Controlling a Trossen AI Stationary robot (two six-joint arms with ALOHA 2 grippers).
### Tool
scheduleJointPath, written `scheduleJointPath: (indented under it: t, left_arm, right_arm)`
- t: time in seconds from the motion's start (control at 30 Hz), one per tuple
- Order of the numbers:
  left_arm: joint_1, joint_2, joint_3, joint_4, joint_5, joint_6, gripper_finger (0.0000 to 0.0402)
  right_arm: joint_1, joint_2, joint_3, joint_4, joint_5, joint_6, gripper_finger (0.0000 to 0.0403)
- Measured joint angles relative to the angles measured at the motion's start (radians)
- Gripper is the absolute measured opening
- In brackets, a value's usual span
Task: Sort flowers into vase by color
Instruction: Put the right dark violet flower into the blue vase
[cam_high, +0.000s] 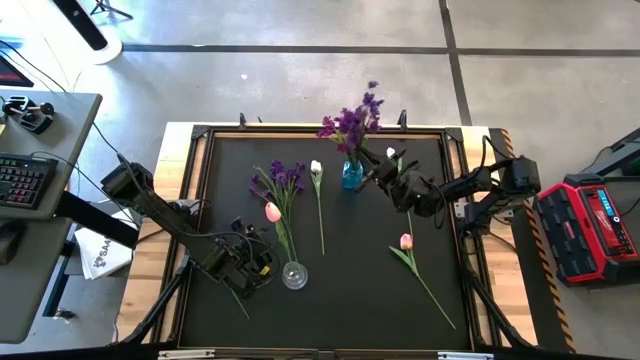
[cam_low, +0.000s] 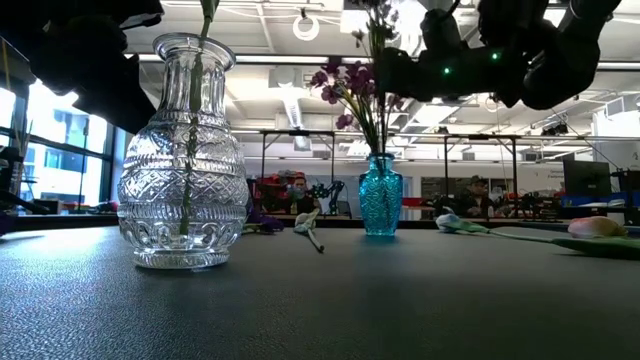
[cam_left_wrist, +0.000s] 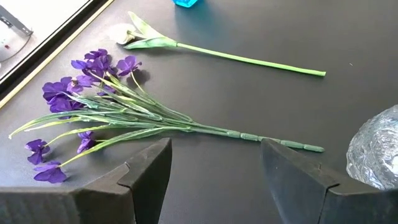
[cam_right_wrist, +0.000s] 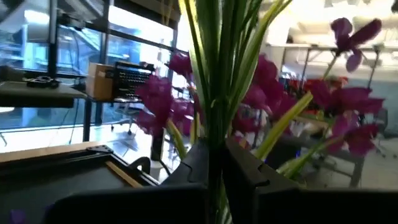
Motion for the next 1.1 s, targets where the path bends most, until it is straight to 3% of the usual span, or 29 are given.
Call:
scheduleJointPath:
  t: [0.27,0.53,0.77,0.83,0.93,1.0,1.1]
  left_arm:
    - [0.000,0.000,0.000,0.000,0.000,0.000,0.0234]
    - [0.000,0.000,0.000,0.000,0.000,0.000,0.0234]
    - [0.000,0.000,0.000,0.003,0.000,0.000,0.0234]
    - [0.000,0.000,0.000,0.004,0.000,0.001,0.0234]
    - [0.000,0.000,0.000,0.003,0.000,0.003,0.0234]
    - [0.003,-0.003,0.000,0.004,0.000,0.011,0.0234]
    - [0.014,-0.014,0.000,0.008,0.001,0.025,0.0234]
  right_arm:
    - [0.020,0.000,0.000,-0.080,0.023,0.057,0.0106]
    - [0.109,-0.073,0.000,-0.135,0.215,-0.027,0.0211]
    - [0.199,-0.264,0.000,-0.379,0.345,0.036,0.0230]
    - [0.208,-0.329,0.000,-0.506,0.323,0.139,0.0225]
    - [0.192,-0.410,0.002,-0.708,0.156,0.345,0.0213]
    - [0.163,-0.428,0.021,-0.826,0.069,0.443,0.0206]
    - [0.122,-0.410,0.065,-0.946,0.018,0.498,0.0200]
